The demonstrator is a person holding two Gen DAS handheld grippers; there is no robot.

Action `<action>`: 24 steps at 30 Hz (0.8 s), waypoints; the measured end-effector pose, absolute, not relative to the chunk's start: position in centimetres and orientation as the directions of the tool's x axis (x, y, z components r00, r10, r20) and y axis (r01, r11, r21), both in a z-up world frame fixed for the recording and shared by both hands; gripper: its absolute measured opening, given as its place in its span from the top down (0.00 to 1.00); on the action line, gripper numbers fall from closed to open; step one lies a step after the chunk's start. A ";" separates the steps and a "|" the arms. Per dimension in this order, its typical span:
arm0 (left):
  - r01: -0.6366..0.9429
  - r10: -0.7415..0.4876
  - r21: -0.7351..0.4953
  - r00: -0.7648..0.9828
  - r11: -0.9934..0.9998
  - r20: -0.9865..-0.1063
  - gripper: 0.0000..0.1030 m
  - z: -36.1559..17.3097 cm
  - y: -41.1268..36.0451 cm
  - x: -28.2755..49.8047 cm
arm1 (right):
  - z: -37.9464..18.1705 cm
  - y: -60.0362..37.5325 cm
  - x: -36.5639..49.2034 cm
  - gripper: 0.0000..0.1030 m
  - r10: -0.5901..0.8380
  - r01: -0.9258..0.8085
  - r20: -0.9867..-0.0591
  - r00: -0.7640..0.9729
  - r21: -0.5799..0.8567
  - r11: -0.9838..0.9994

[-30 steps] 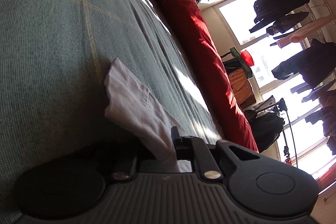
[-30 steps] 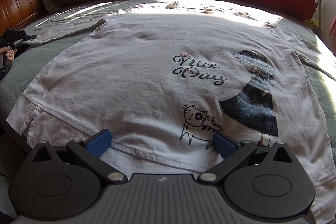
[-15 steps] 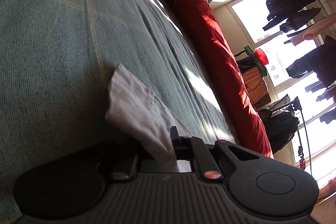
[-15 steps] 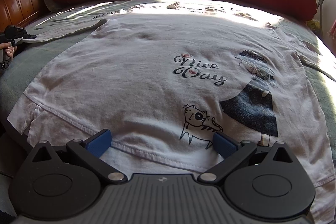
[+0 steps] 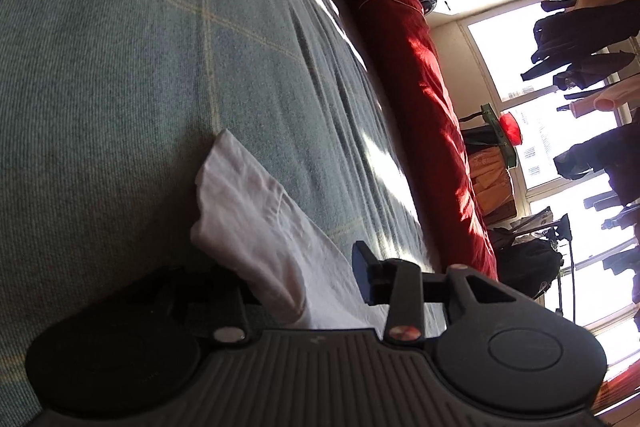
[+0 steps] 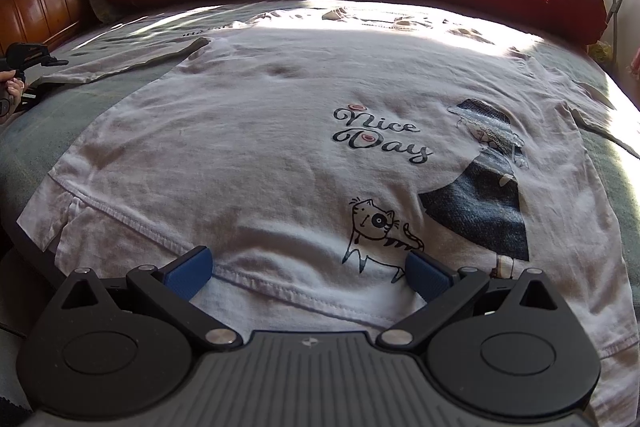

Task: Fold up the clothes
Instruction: 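Close the left gripper on the white sleeve cuff, then lift the gripped sleeve with the left gripper and carry it across the shirt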

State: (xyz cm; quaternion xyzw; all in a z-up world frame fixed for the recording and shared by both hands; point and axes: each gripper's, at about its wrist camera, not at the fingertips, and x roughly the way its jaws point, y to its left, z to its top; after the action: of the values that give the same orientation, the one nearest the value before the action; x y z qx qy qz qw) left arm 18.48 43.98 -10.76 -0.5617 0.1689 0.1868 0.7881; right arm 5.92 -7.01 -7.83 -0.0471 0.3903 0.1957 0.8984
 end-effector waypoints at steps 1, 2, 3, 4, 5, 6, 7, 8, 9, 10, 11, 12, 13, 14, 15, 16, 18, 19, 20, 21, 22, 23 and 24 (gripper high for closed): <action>-0.487 0.109 -0.818 0.871 0.307 -0.478 0.56 -10.6 44.0 18.6 | -7.8 -7.0 5.9 0.00 0.315 -0.388 -0.720 0.619 0.068 0.919; -0.495 0.123 -0.810 0.867 0.314 -0.482 0.57 -10.5 44.0 18.7 | -7.8 -7.0 5.9 0.00 0.314 -0.388 -0.720 0.619 0.067 0.919; -0.507 0.144 -0.800 0.861 0.322 -0.487 0.60 -10.5 43.9 18.6 | -7.8 -6.9 5.9 0.00 0.312 -0.387 -0.720 0.619 0.066 0.920; -0.520 0.160 -0.786 0.853 0.335 -0.496 0.62 -10.4 43.9 18.7 | -7.8 -6.9 5.9 0.00 0.311 -0.385 -0.721 0.619 0.065 0.920; -0.533 0.171 -0.768 0.845 0.354 -0.507 0.66 -10.2 43.8 18.8 | -7.9 -6.9 5.9 0.00 0.310 -0.385 -0.721 0.620 0.065 0.921; -0.546 0.181 -0.750 0.836 0.372 -0.518 0.75 -10.0 43.7 18.9 | -7.9 -6.9 5.9 0.00 0.309 -0.385 -0.722 0.619 0.064 0.921; -0.559 0.192 -0.732 0.827 0.390 -0.529 0.79 -9.8 43.7 19.0 | -7.8 -6.8 5.9 0.00 0.309 -0.385 -0.723 0.619 0.064 0.921; -0.571 0.203 -0.713 0.817 0.407 -0.539 0.86 -9.6 43.6 19.1 | -7.8 -6.8 6.0 0.00 0.308 -0.385 -0.723 0.618 0.064 0.921; -0.582 0.214 -0.693 0.809 0.427 -0.548 0.88 -9.3 43.4 19.3 | -7.8 -6.8 6.0 0.00 0.308 -0.384 -0.724 0.617 0.064 0.921; -0.585 0.221 -0.677 0.805 0.446 -0.550 0.88 -8.8 43.3 19.5 | -7.8 -6.8 6.0 0.00 0.308 -0.384 -0.725 0.617 0.064 0.921; -0.582 0.224 -0.671 0.807 0.458 -0.547 0.89 -8.4 43.2 19.7 | -7.8 -6.8 6.0 0.00 0.307 -0.384 -0.725 0.617 0.064 0.921; -0.578 0.223 -0.669 0.809 0.467 -0.544 0.90 -7.9 43.1 19.8 | -7.8 -6.8 6.0 0.00 0.307 -0.383 -0.725 0.617 0.064 0.921; -0.575 0.222 -0.666 0.811 0.475 -0.541 0.90 -7.5 43.0 20.1 | -7.8 -6.8 6.0 0.00 0.306 -0.383 -0.725 0.617 0.063 0.922; -0.571 0.221 -0.663 0.813 0.484 -0.539 0.90 -7.0 42.9 20.3 | -7.7 -6.7 5.9 0.00 0.306 -0.383 -0.725 0.617 0.063 0.922; -0.567 0.219 -0.660 0.815 0.492 -0.536 0.90 -6.5 42.8 20.5 | -7.6 -6.8 5.9 0.00 0.307 -0.385 -0.726 0.616 0.063 0.921; -0.561 0.219 -0.657 0.819 0.503 -0.531 0.90 -5.9 42.6 20.8 | -7.5 -6.8 5.9 0.00 0.308 -0.387 -0.726 0.615 0.063 0.920; -0.543 0.214 -0.652 0.829 0.530 -0.516 0.90 -4.6 42.1 21.3 | -7.3 -6.9 5.9 0.00 0.315 -0.391 -0.725 0.613 0.069 0.918; -0.534 0.210 -0.648 0.834 0.543 -0.511 0.90 -3.9 41.8 21.6 | -7.3 -6.9 5.8 0.00 0.323 -0.394 -0.723 0.611 0.077 0.916; -0.525 0.205 -0.642 0.838 0.559 -0.506 0.90 -3.3 41.5 21.9 | -7.2 -7.0 5.8 0.00 0.332 -0.396 -0.721 0.609 0.086 0.914; -0.516 0.197 -0.636 0.841 0.574 -0.504 0.90 -2.7 41.1 22.3 | -7.1 -7.0 5.8 0.00 0.340 -0.401 -0.718 0.608 0.092 0.912; -0.508 0.189 -0.629 0.843 0.588 -0.504 0.90 -2.1 40.7 22.8 | -7.0 -7.1 5.7 0.00 0.348 -0.405 -0.715 0.606 0.099 0.909; -0.502 0.180 -0.622 0.843 0.601 -0.506 0.90 -1.7 40.2 23.2 | -6.9 -7.1 5.7 0.00 0.357 -0.409 -0.712 0.605 0.106 0.906; -0.496 0.172 -0.616 0.844 0.613 -0.508 0.90 -1.2 39.7 23.7 | -6.9 -7.2 5.6 0.00 0.365 -0.414 -0.709 0.604 0.113 0.903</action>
State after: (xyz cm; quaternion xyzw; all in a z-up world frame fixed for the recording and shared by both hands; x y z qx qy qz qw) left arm 23.67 39.72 -1.21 -0.3965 0.2039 0.1909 0.8745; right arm 5.63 -7.15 -6.85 -0.0315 0.3884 0.2175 0.8949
